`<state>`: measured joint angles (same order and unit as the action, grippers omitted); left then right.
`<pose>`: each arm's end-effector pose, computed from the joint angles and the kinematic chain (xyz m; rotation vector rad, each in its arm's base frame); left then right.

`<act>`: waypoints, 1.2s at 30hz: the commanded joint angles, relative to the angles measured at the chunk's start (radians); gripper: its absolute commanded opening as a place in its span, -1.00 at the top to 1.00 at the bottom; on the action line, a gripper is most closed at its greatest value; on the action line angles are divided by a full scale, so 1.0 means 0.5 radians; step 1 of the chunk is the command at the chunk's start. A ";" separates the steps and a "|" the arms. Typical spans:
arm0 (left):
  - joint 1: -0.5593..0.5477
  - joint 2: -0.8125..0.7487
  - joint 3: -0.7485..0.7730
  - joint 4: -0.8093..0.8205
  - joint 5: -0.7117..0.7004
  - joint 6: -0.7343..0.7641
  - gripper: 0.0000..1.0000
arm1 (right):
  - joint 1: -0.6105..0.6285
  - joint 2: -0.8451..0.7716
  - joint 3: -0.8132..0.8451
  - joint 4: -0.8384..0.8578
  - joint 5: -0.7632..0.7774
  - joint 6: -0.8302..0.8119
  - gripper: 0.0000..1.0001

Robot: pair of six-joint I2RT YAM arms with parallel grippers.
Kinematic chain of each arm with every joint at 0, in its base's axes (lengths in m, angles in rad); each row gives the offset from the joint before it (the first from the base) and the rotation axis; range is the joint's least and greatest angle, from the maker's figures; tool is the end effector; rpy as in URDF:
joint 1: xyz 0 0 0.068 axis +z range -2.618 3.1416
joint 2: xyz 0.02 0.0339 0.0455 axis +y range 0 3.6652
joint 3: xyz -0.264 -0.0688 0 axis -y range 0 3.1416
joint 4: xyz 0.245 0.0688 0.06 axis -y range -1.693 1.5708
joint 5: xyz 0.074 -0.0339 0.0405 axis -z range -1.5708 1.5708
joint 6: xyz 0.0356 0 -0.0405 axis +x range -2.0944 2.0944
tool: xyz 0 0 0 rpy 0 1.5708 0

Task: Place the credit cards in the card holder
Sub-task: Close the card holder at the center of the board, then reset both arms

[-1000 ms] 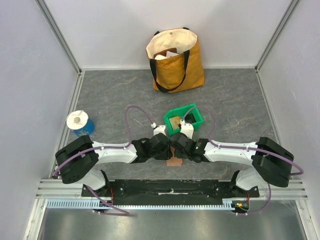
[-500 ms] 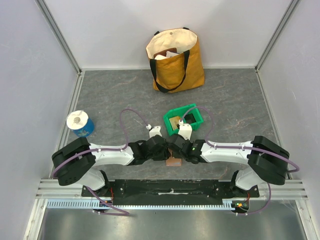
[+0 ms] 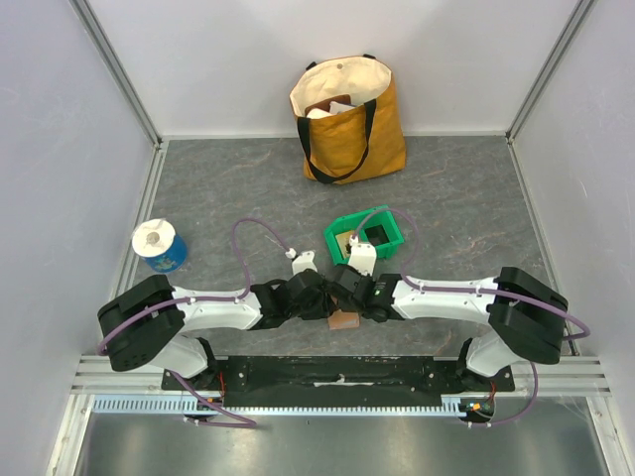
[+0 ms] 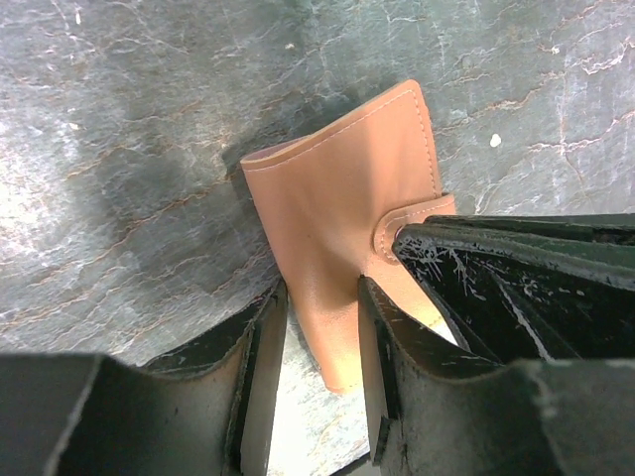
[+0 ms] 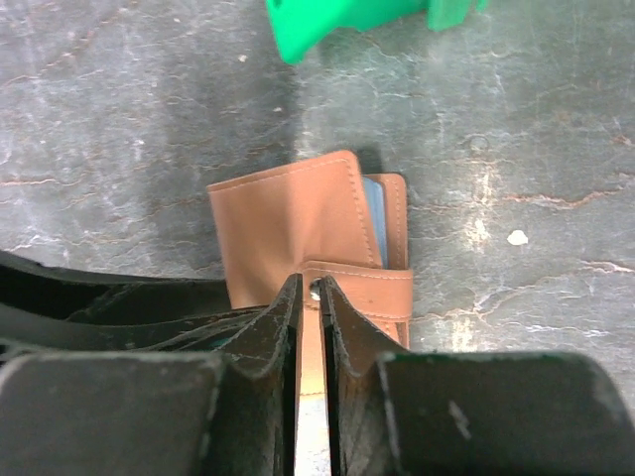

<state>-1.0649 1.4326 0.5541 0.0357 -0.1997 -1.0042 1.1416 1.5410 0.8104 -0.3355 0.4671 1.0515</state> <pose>0.1315 -0.2228 0.1434 -0.0196 2.5190 -0.6956 0.1335 0.2532 0.1660 0.0404 2.4922 0.3004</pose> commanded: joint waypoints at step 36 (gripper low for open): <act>0.212 -0.493 0.141 -0.639 -0.100 0.281 -0.76 | -0.476 -0.888 -0.449 -0.129 -0.158 -0.189 -0.96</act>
<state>-0.9989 1.2724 0.6071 -0.1974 -0.1860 -0.8726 0.9634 1.1816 0.6041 -0.4034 0.3805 0.9749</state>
